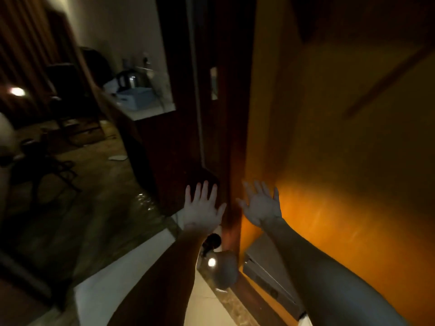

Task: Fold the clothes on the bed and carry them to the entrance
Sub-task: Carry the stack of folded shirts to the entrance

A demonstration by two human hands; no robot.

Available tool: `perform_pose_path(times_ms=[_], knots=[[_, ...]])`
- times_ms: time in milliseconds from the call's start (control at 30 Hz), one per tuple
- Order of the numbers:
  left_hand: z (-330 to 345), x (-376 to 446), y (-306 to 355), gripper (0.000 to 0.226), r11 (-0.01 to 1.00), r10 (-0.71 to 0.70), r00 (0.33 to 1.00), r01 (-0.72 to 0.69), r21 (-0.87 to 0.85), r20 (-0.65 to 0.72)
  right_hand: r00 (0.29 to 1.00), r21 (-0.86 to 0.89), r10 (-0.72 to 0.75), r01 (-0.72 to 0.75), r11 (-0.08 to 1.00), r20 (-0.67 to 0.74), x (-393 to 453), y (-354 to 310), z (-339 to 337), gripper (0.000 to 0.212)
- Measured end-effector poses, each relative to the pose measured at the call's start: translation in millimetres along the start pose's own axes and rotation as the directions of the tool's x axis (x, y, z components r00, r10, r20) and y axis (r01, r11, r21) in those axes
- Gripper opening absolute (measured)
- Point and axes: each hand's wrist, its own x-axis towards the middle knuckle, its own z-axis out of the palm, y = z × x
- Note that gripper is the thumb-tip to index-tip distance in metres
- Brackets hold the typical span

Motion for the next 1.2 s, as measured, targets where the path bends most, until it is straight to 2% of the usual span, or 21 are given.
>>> perform_pose_path(times_ms=[200, 433, 533, 667, 933, 1200], knots=[[5, -25, -108, 0.071, 0.982, -0.190, 0.982, 0.190, 0.003, 0.009, 0.980, 0.023, -0.199, 0.199, 0.980, 0.020, 34, -132, 25, 0.064], [22, -44, -242, 0.074, 0.952, -0.300, 0.954, 0.301, 0.054, -0.024, 0.928, 0.053, -0.368, 0.366, 0.929, 0.050, 68, -282, 63, 0.061], [26, -46, -302, 0.067, 0.935, -0.350, 0.937, 0.350, 0.053, -0.015, 0.903, 0.068, -0.422, 0.418, 0.906, 0.079, 86, -339, 74, 0.061], [31, -49, -375, 0.068, 0.913, -0.403, 0.915, 0.403, 0.059, -0.007, 0.875, 0.063, -0.482, 0.479, 0.876, 0.044, 114, -409, 87, 0.062], [60, -36, -490, 0.073, 0.850, -0.521, 0.854, 0.518, 0.093, 0.007, 0.809, 0.058, -0.587, 0.584, 0.809, 0.038, 177, -522, 105, 0.062], [87, 20, -582, 0.074, 0.780, -0.619, 0.785, 0.614, 0.121, 0.009, 0.761, 0.027, -0.648, 0.647, 0.762, 0.041, 279, -615, 132, 0.064]])
